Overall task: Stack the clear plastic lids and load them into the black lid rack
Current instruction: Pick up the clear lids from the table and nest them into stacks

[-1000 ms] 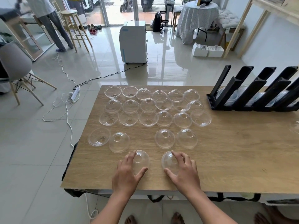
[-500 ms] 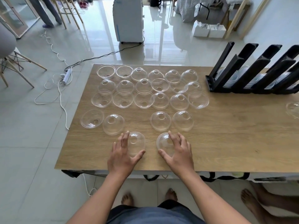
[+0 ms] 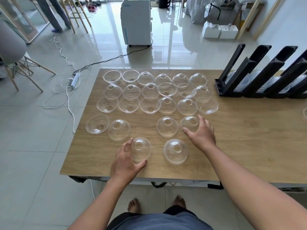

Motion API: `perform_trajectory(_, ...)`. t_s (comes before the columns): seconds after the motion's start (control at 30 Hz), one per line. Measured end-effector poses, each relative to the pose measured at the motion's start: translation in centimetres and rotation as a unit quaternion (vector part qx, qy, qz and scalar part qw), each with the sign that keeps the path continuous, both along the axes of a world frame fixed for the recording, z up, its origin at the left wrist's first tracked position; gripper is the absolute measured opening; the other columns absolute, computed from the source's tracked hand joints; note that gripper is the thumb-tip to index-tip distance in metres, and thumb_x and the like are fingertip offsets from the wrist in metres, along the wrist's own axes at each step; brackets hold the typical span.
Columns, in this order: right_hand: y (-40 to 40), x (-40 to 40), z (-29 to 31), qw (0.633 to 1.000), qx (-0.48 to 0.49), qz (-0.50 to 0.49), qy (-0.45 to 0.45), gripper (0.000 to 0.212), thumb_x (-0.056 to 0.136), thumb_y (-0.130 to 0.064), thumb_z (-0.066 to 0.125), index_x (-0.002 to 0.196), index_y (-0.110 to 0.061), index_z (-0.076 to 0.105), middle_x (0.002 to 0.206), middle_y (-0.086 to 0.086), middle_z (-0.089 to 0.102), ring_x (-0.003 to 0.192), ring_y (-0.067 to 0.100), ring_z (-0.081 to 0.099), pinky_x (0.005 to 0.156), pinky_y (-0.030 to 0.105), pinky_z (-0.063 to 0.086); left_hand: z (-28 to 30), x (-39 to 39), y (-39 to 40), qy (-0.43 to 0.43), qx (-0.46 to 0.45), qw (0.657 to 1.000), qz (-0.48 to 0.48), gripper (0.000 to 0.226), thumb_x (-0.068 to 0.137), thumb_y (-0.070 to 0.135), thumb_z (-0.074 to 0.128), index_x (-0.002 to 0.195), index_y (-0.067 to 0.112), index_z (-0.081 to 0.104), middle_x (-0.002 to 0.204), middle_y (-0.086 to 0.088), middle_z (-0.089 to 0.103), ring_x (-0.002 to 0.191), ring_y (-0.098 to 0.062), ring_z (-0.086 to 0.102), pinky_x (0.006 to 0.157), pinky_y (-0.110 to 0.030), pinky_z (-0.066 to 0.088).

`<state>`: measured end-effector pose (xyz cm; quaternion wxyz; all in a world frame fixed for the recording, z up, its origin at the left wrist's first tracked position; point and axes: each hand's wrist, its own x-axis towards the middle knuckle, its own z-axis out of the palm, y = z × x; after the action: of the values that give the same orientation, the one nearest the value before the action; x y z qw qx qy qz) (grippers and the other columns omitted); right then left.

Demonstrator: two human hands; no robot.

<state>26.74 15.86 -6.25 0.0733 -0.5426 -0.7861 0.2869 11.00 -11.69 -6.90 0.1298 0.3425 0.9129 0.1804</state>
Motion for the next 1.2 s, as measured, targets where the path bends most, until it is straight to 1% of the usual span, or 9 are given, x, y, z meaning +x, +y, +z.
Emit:
perform_trajectory(0.1, -0.1, 0.3, -0.3, 1.0, 0.027, 0.002, 0.008, 0.089, 0.079, -0.066, 0.076, 0.152, -0.03, 0.039, 0.152, 0.001, 0.048, 0.133, 0.031, 0.046, 0.105, 0.047, 0.044, -0.1, 0.1, 0.0, 0.003, -0.008, 1.0, -0.002, 0.107, 0.072, 0.066, 0.077, 0.156, 0.027, 0.024, 0.145, 0.005, 0.048, 0.127, -0.018, 0.05, 0.093, -0.037, 0.054)
perform_trajectory(0.23, -1.5, 1.8, 0.9, 0.994, 0.037, -0.042, 0.091, 0.087, 0.079, -0.065, 0.077, 0.149, -0.03, 0.041, 0.147, 0.001, 0.052, 0.131, 0.027, 0.046, 0.1, 0.045, 0.046, -0.1, 0.1, 0.0, 0.004, -0.007, 1.0, 0.003, 0.106, 0.072, 0.065, 0.077, 0.157, 0.026, 0.027, 0.145, 0.005, 0.048, 0.127, -0.019, 0.05, 0.091, -0.037, 0.055)
perform_trajectory(0.37, -6.1, 3.6, 2.1, 0.984, 0.093, 0.021, 0.153, 0.086, 0.077, -0.07, 0.074, 0.149, -0.036, 0.042, 0.14, -0.008, 0.052, 0.121, 0.013, 0.045, 0.092, 0.037, 0.045, -0.3, 0.3, 0.0, 0.002, 0.0, 1.0, 0.008, 0.104, 0.073, 0.063, 0.077, 0.157, 0.025, 0.028, 0.146, 0.004, 0.049, 0.127, -0.021, 0.051, 0.091, -0.04, 0.056)
perform_trajectory(0.57, -11.3, 3.3, -0.3, 0.98, 0.106, 0.133, 0.102, 0.087, 0.076, -0.062, 0.078, 0.15, -0.03, 0.047, 0.137, -0.005, 0.056, 0.117, 0.014, 0.05, 0.092, 0.034, 0.052, -0.2, 0.1, 0.2, 0.0, -0.005, 1.0, 0.013, 0.105, 0.072, 0.066, 0.076, 0.156, 0.025, 0.029, 0.147, 0.005, 0.048, 0.129, -0.021, 0.05, 0.088, -0.041, 0.057)
perform_trajectory(0.67, -11.7, 3.1, -1.8, 0.981, 0.084, 0.134, 0.116, 0.086, 0.078, -0.057, 0.08, 0.151, -0.029, 0.045, 0.14, -0.005, 0.053, 0.122, 0.016, 0.052, 0.096, 0.038, 0.055, -0.2, 0.1, 0.2, 0.0, 0.002, 1.0, 0.012, 0.104, 0.071, 0.065, 0.079, 0.155, 0.025, 0.031, 0.145, 0.003, 0.051, 0.128, -0.022, 0.051, 0.088, -0.041, 0.055)
perform_trajectory(0.77, -11.7, 2.8, -2.6, 0.979, 0.107, 0.137, 0.107, 0.086, 0.078, -0.06, 0.075, 0.151, -0.031, 0.043, 0.145, -0.006, 0.052, 0.126, 0.019, 0.051, 0.101, 0.038, 0.049, -0.4, 0.0, 0.1, 0.001, 0.007, 1.0, 0.011, 0.105, 0.069, 0.064, 0.081, 0.154, 0.024, 0.032, 0.143, 0.001, 0.052, 0.126, -0.023, 0.052, 0.089, -0.042, 0.054)
perform_trajectory(1.0, -11.9, 1.9, -3.3, 0.983, 0.115, 0.088, 0.116, 0.081, 0.069, -0.057, 0.075, 0.142, -0.036, 0.051, 0.136, -0.01, 0.052, 0.117, 0.02, 0.047, 0.096, 0.042, 0.048, -0.2, -0.8, -0.1, -0.082, 0.066, 0.993, 0.056, 0.112, 0.065, 0.075, 0.075, 0.153, 0.028, 0.026, 0.148, 0.002, 0.048, 0.134, -0.021, 0.047, 0.104, -0.044, 0.049)
perform_trajectory(1.07, -12.0, 1.8, -3.4, 0.983, 0.115, 0.081, 0.12, 0.081, 0.068, -0.055, 0.077, 0.142, -0.033, 0.052, 0.135, -0.007, 0.052, 0.116, 0.021, 0.048, 0.096, 0.043, 0.047, 0.2, -0.7, 0.4, -0.07, 0.088, 0.992, 0.064, 0.106, 0.069, 0.074, 0.073, 0.151, 0.025, 0.028, 0.149, -0.001, 0.047, 0.135, -0.022, 0.047, 0.104, -0.043, 0.048)
perform_trajectory(1.2, -12.2, 1.9, -3.5, 0.982, 0.123, 0.082, 0.118, 0.084, 0.069, -0.052, 0.076, 0.146, -0.028, 0.051, 0.137, -0.002, 0.053, 0.118, 0.022, 0.051, 0.093, 0.044, 0.048, 1.7, 0.2, 3.9, -0.012, 0.121, 0.992, 0.027, 0.082, 0.078, 0.058, 0.074, 0.143, 0.021, 0.039, 0.139, -0.005, 0.052, 0.128, -0.026, 0.048, 0.09, -0.035, 0.043)
